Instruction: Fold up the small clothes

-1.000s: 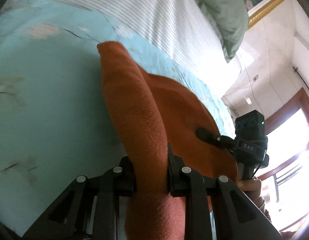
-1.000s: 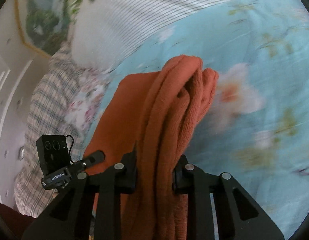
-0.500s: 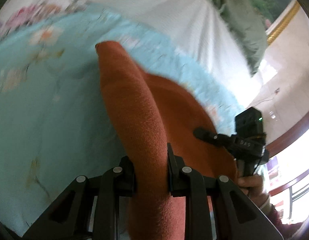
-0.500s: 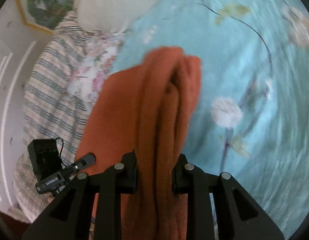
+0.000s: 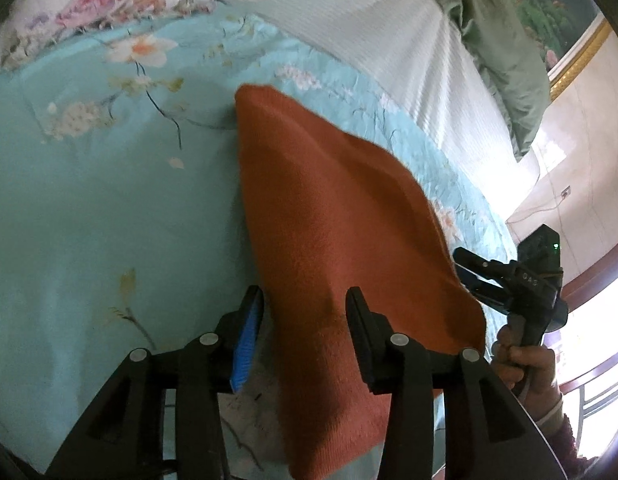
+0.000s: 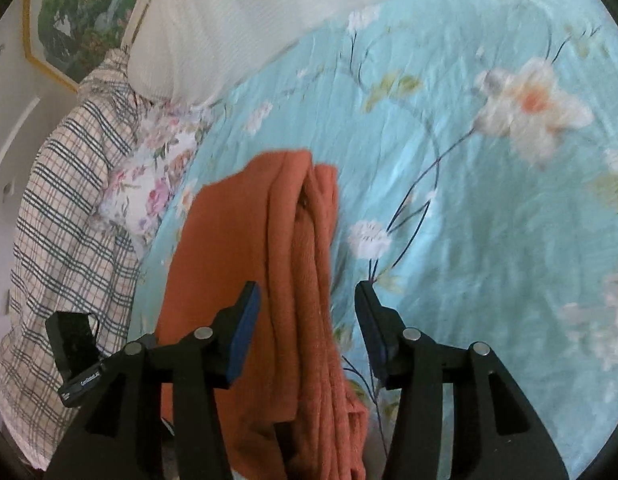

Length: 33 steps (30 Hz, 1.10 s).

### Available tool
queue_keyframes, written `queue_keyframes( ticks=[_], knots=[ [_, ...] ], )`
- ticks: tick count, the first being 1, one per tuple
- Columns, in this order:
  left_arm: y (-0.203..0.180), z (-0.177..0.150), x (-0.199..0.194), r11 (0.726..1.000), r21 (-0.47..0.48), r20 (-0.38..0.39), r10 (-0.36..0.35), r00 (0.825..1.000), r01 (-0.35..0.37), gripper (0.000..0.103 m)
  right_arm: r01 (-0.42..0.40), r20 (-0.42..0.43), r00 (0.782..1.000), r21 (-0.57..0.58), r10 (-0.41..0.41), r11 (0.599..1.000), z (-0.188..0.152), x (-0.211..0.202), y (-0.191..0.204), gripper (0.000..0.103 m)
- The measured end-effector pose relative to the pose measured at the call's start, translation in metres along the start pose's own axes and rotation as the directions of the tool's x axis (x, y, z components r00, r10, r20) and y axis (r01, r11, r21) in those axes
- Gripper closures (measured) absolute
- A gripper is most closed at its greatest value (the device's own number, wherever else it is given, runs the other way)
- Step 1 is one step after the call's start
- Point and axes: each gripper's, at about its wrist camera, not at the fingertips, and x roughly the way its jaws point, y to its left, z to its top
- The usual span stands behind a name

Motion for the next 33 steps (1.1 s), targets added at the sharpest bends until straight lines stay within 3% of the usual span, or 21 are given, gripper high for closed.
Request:
queue_keyframes(
  ticks=[4, 7, 14, 15, 16, 17, 19, 20, 22, 26, 30, 33],
  knots=[
    [0.000, 0.002, -0.021, 1.000, 0.008, 0.059, 0.013, 0.998, -0.014, 0.059, -0.011, 0.000, 1.000, -0.047, 0.011, 0.999, 0.010, 0.003, 0.013, 0.052],
    [-0.003, 0.006, -0.032, 1.000, 0.013, 0.090, -0.017, 0.996, 0.016, 0.059, -0.018, -0.023, 1.000, -0.084, 0.016, 0.996, 0.019, 0.019, 0.024, 0.053],
    [-0.026, 0.012, -0.016, 0.996, 0.075, 0.054, -0.060, 0.997, 0.056, 0.059, 0.026, -0.063, 0.997, -0.118, -0.033, 0.993, 0.036, 0.069, 0.028, 0.055],
    [-0.029, 0.012, -0.013, 0.995, 0.085, 0.046, -0.064, 0.997, 0.060, 0.059, 0.022, -0.074, 0.997, -0.119, -0.031, 0.993, 0.037, 0.073, 0.028, 0.063],
    [-0.031, 0.012, -0.010, 0.993, 0.096, 0.037, -0.066, 0.997, 0.062, 0.059, 0.024, -0.084, 0.996, -0.124, -0.034, 0.992, 0.038, 0.076, 0.029, 0.080],
    [-0.034, 0.012, -0.007, 0.992, 0.107, 0.028, -0.067, 0.997, 0.064, 0.059, 0.019, -0.081, 0.996, -0.127, -0.029, 0.992, 0.039, 0.075, 0.031, 0.087],
    [-0.037, 0.010, -0.003, 0.989, 0.127, 0.011, -0.072, 0.997, 0.070, 0.060, -0.053, -0.036, 0.998, -0.112, 0.049, 0.992, 0.042, 0.058, 0.034, 0.091],
    [-0.039, 0.010, -0.002, 0.988, 0.135, 0.004, -0.074, 0.997, 0.073, 0.061, -0.093, 0.004, 0.996, -0.105, 0.094, 0.990, 0.042, 0.044, 0.035, 0.091],
    [-0.044, 0.009, -0.004, 0.982, 0.162, -0.003, -0.096, 0.995, 0.096, 0.061, -0.100, 0.046, 0.993, -0.099, 0.105, 0.990, 0.039, 0.029, 0.030, 0.091],
    [-0.048, 0.004, 0.001, 0.970, 0.199, -0.041, -0.136, 0.990, 0.141, 0.061, -0.014, -0.007, 1.000, -0.032, 0.014, 0.999, 0.028, 0.051, 0.001, 0.091],
    [-0.041, -0.010, 0.026, 0.976, 0.197, -0.097, -0.079, 0.992, 0.097, 0.062, -0.007, -0.027, 1.000, 0.006, 0.007, 1.000, 0.024, 0.068, -0.015, 0.092],
    [-0.035, -0.015, 0.029, 0.979, 0.180, -0.089, -0.081, 0.993, 0.096, 0.062, 0.013, -0.020, 1.000, -0.014, -0.014, 1.000, 0.024, 0.067, -0.010, 0.092]
  ],
)
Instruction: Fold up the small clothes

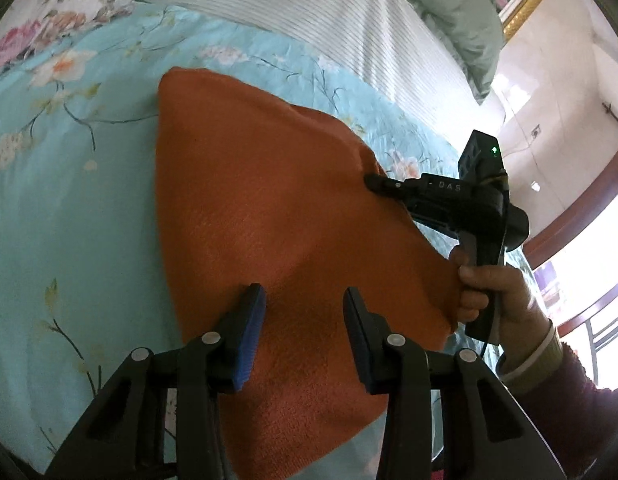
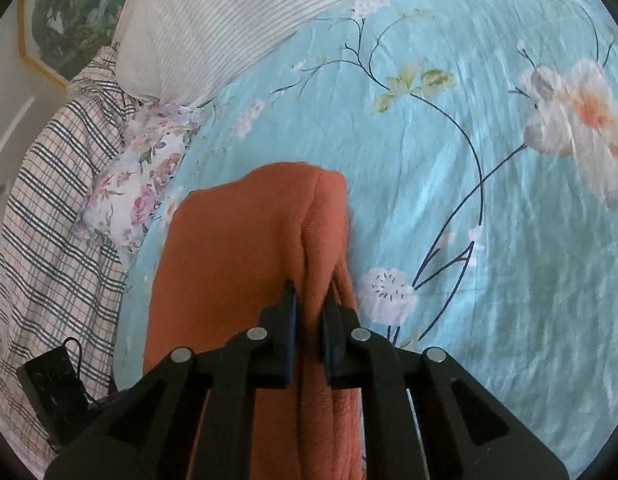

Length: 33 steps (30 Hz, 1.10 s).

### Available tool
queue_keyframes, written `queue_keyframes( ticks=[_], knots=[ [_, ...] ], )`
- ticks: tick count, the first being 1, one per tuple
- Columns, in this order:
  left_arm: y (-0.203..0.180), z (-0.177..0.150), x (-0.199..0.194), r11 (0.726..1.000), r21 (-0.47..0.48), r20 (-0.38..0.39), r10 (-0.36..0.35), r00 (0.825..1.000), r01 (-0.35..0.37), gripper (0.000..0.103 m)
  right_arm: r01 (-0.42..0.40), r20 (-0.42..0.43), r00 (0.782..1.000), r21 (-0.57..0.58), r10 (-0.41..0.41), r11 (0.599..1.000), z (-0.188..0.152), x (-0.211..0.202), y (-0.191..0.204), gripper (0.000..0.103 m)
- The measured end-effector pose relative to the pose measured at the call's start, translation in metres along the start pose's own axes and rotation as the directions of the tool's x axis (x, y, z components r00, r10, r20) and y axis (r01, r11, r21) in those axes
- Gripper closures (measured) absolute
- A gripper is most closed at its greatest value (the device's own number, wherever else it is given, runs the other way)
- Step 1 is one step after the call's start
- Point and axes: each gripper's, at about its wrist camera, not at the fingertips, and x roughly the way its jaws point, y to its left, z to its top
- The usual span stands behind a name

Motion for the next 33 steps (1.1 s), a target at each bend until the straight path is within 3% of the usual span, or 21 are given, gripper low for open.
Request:
queue_keyframes(
  ticks=[7, 10, 13, 16, 20, 23, 24, 27, 33],
  knots=[
    [-0.003, -0.002, 0.008, 0.999, 0.001, 0.000, 0.039, 0.999, -0.039, 0.063, 0.004, 0.007, 1.000, 0.009, -0.004, 1.000, -0.003, -0.002, -0.002, 0.092],
    [-0.007, -0.002, 0.009, 0.998, 0.003, 0.008, 0.063, 0.998, -0.063, 0.063, 0.037, 0.006, 0.999, 0.010, -0.037, 0.999, -0.003, -0.007, 0.002, 0.087],
    [-0.003, 0.000, 0.008, 0.998, -0.029, 0.010, 0.051, 0.999, -0.051, 0.063, 0.135, 0.102, 0.986, -0.034, -0.131, 0.990, -0.008, -0.034, 0.025, 0.082],
    [-0.001, 0.002, -0.004, 0.997, -0.071, 0.015, 0.018, 1.000, -0.017, 0.063, 0.128, 0.158, 0.981, -0.086, -0.113, 0.988, -0.017, -0.057, 0.049, 0.082],
    [-0.006, -0.003, -0.023, 0.999, -0.044, 0.037, 0.030, 0.999, -0.028, 0.063, 0.083, 0.062, 0.995, -0.140, -0.075, 0.987, -0.039, -0.045, 0.065, 0.082],
    [-0.006, -0.008, -0.026, 0.998, -0.039, 0.031, 0.055, 0.998, -0.054, 0.063, 0.141, 0.012, 0.990, -0.104, -0.140, 0.985, -0.055, -0.029, 0.045, 0.082],
    [-0.005, -0.010, -0.026, 0.998, -0.037, 0.033, 0.057, 0.998, -0.056, 0.063, 0.128, 0.003, 0.992, -0.069, -0.128, 0.989, -0.060, -0.026, 0.033, 0.085],
    [-0.003, -0.016, -0.022, 0.998, -0.035, 0.028, 0.053, 0.998, -0.052, 0.063, 0.122, 0.016, 0.992, -0.059, -0.122, 0.991, -0.065, -0.026, 0.023, 0.096],
    [-0.005, -0.019, -0.016, 0.997, -0.018, 0.022, 0.082, 0.996, -0.082, 0.063, 0.146, 0.014, 0.989, -0.066, -0.145, 0.987, -0.063, -0.030, 0.027, 0.096]
  ],
)
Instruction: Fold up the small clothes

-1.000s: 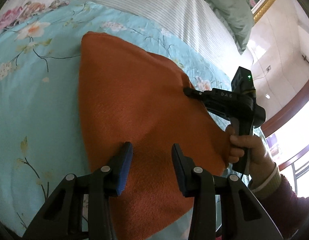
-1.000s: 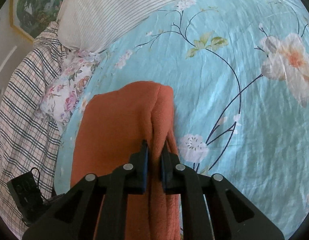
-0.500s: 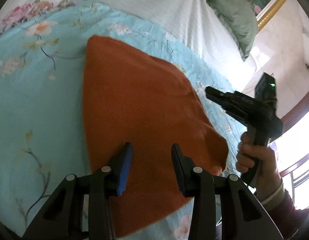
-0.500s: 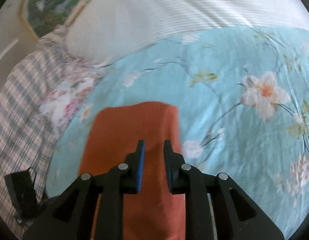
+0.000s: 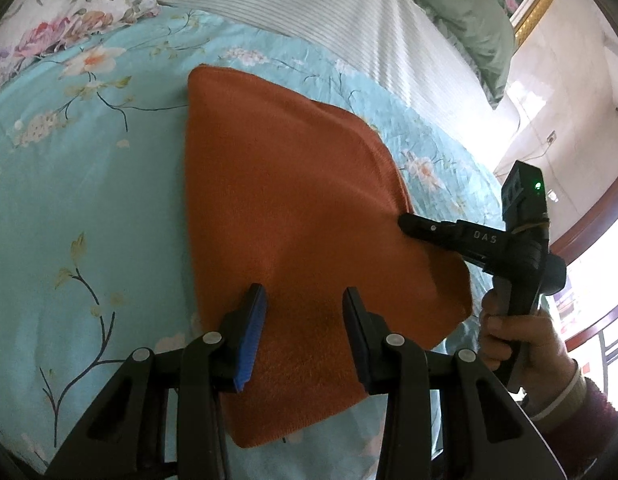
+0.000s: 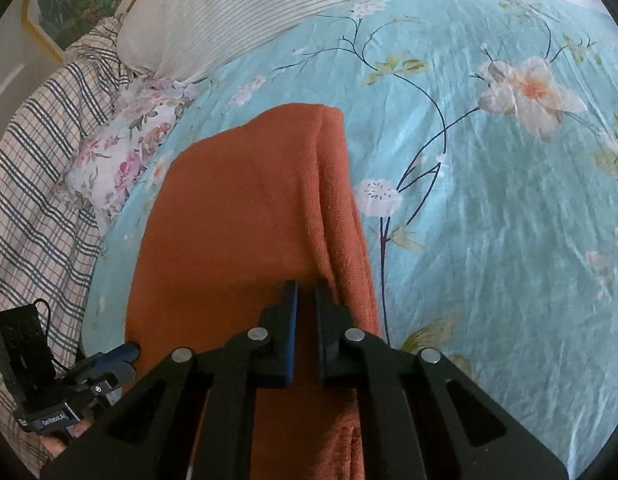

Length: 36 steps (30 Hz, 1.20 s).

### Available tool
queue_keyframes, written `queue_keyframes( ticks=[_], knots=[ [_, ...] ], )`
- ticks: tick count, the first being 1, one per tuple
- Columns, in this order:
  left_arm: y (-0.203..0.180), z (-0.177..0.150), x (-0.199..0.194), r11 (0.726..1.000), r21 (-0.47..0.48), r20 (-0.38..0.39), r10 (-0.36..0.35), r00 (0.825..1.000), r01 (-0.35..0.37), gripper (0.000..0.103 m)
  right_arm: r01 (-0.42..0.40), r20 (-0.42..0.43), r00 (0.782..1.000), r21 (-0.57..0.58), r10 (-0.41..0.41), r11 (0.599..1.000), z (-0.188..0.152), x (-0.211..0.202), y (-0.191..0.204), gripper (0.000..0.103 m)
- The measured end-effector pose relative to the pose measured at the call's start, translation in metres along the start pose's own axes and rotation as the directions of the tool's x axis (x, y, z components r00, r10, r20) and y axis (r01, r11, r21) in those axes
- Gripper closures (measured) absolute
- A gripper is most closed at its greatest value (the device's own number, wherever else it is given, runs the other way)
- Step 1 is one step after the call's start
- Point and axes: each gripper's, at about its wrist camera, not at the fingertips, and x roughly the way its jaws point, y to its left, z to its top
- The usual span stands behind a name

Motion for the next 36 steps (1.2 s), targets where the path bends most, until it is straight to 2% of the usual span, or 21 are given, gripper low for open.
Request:
queue_keyframes(
  ticks=[13, 19, 22, 26, 29, 31, 36],
  knots=[
    [-0.010, -0.005, -0.010, 0.999, 0.002, -0.004, 0.047, 0.999, -0.047, 0.062, 0.003, 0.019, 1.000, -0.015, -0.003, 1.000, -0.026, -0.045, -0.009, 0.092],
    [-0.017, -0.007, -0.021, 0.998, -0.025, -0.003, 0.062, 0.998, -0.062, 0.052, -0.002, 0.025, 1.000, 0.008, 0.001, 1.000, -0.035, -0.059, -0.015, 0.092],
    [-0.021, -0.010, -0.031, 0.996, -0.025, 0.003, 0.087, 0.996, -0.087, 0.044, -0.004, 0.033, 0.999, 0.005, 0.004, 1.000, -0.039, -0.068, -0.013, 0.091],
    [-0.024, -0.015, -0.040, 0.992, -0.031, -0.003, 0.121, 0.993, -0.121, 0.039, -0.012, 0.036, 0.999, 0.012, 0.011, 1.000, -0.048, -0.078, -0.011, 0.089],
    [-0.024, -0.022, -0.049, 0.989, -0.036, 0.014, 0.145, 0.989, -0.145, 0.034, -0.014, 0.052, 0.999, 0.018, 0.013, 1.000, -0.059, -0.088, -0.011, 0.082],
    [-0.020, -0.027, -0.052, 0.987, -0.066, 0.008, 0.149, 0.989, -0.149, 0.034, -0.017, 0.063, 0.998, 0.033, 0.015, 0.999, -0.066, -0.094, -0.013, 0.071],
    [-0.013, -0.035, -0.057, 0.981, -0.071, -0.003, 0.182, 0.983, -0.181, 0.034, -0.010, 0.069, 0.998, 0.056, 0.006, 0.998, -0.080, -0.107, -0.023, 0.070]
  ],
)
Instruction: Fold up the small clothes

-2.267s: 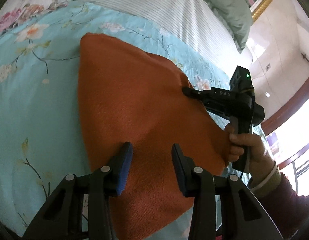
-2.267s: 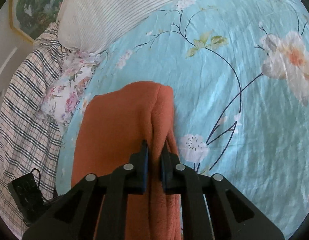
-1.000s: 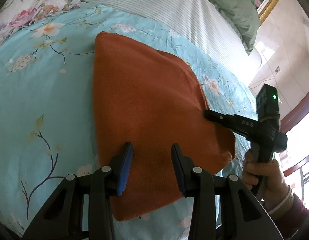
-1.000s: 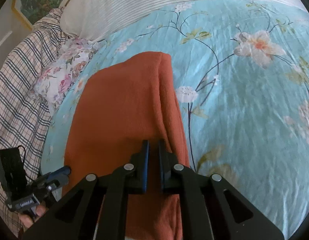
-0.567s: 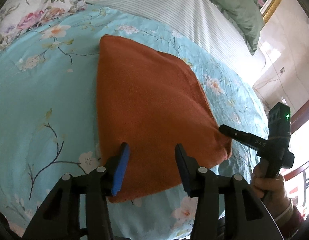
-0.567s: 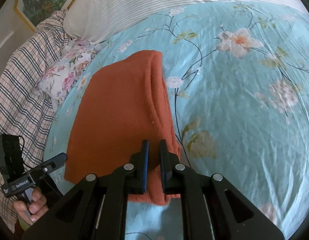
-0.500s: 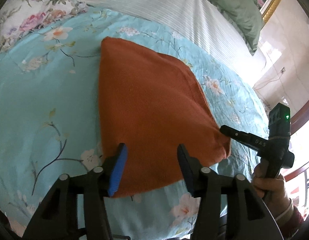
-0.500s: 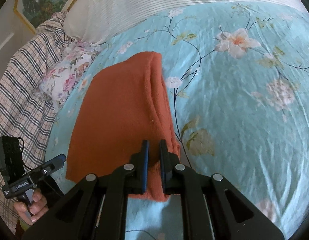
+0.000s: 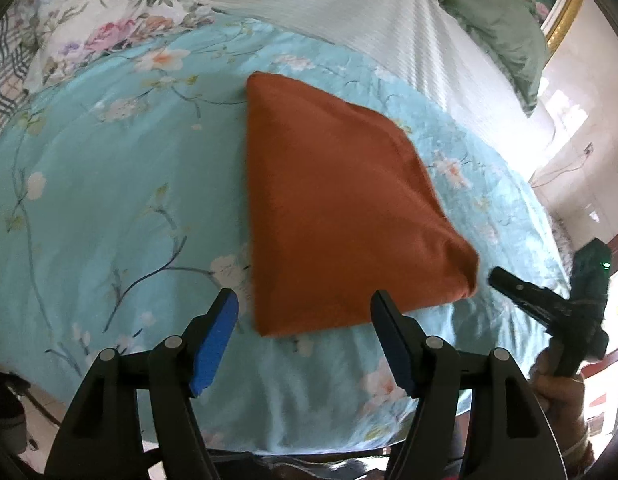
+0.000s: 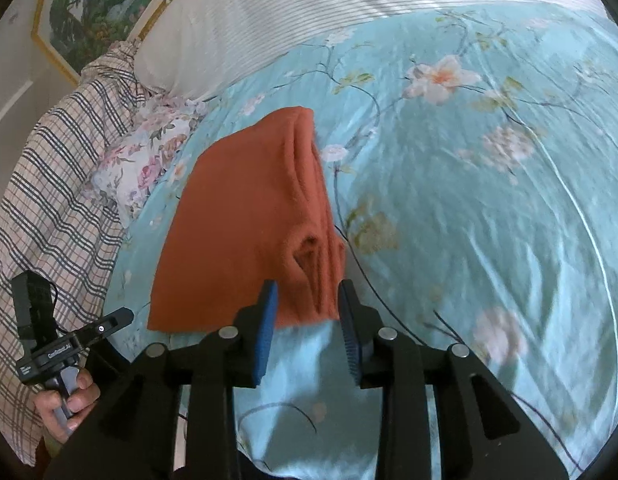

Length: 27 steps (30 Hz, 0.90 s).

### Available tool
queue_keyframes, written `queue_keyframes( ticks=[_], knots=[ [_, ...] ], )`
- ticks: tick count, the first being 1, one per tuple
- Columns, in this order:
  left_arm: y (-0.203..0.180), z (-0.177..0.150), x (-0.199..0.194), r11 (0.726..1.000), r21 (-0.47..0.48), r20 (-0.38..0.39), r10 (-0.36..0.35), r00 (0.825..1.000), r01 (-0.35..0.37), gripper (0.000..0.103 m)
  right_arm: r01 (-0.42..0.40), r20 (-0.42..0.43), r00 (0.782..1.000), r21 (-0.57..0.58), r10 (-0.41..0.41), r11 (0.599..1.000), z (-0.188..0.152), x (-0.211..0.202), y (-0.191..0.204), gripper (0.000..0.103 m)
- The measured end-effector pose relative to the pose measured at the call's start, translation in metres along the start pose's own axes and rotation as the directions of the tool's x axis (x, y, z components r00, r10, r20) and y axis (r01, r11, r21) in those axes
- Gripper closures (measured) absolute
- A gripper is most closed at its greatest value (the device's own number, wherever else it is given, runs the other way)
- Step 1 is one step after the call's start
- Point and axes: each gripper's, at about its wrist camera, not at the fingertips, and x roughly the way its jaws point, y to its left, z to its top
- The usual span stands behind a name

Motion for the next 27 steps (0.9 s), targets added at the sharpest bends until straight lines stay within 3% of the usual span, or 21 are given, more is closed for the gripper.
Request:
queue_keyframes(
  ticks=[5, 7, 12, 16, 21, 27],
  knots=[
    [0.009, -0.011, -0.003, 0.999, 0.005, -0.009, 0.053, 0.999, -0.052, 0.034, 0.011, -0.003, 1.000, -0.003, -0.011, 1.000, -0.006, -0.009, -0.002, 0.069],
    [0.011, -0.016, -0.003, 0.996, 0.014, -0.018, 0.084, 0.996, -0.083, 0.034, 0.019, -0.009, 1.000, -0.029, -0.019, 0.999, -0.008, -0.011, 0.001, 0.058],
    [0.011, -0.021, -0.004, 0.989, 0.047, -0.027, 0.140, 0.990, -0.139, 0.032, 0.023, -0.021, 0.999, -0.086, -0.025, 0.996, -0.014, -0.011, 0.013, 0.052],
    [0.003, -0.024, -0.010, 0.980, 0.077, -0.005, 0.185, 0.983, -0.184, 0.027, 0.026, -0.030, 0.999, -0.134, -0.030, 0.991, -0.017, -0.010, 0.025, 0.037],
    [-0.009, -0.025, -0.016, 0.953, 0.159, 0.030, 0.256, 0.966, -0.257, 0.026, 0.020, -0.039, 0.999, -0.176, -0.027, 0.984, -0.017, -0.008, 0.038, 0.035],
    [-0.014, -0.024, -0.020, 0.954, 0.178, 0.041, 0.238, 0.970, -0.241, 0.022, 0.000, -0.012, 1.000, -0.176, -0.002, 0.984, 0.025, 0.008, 0.041, 0.035]
  ],
)
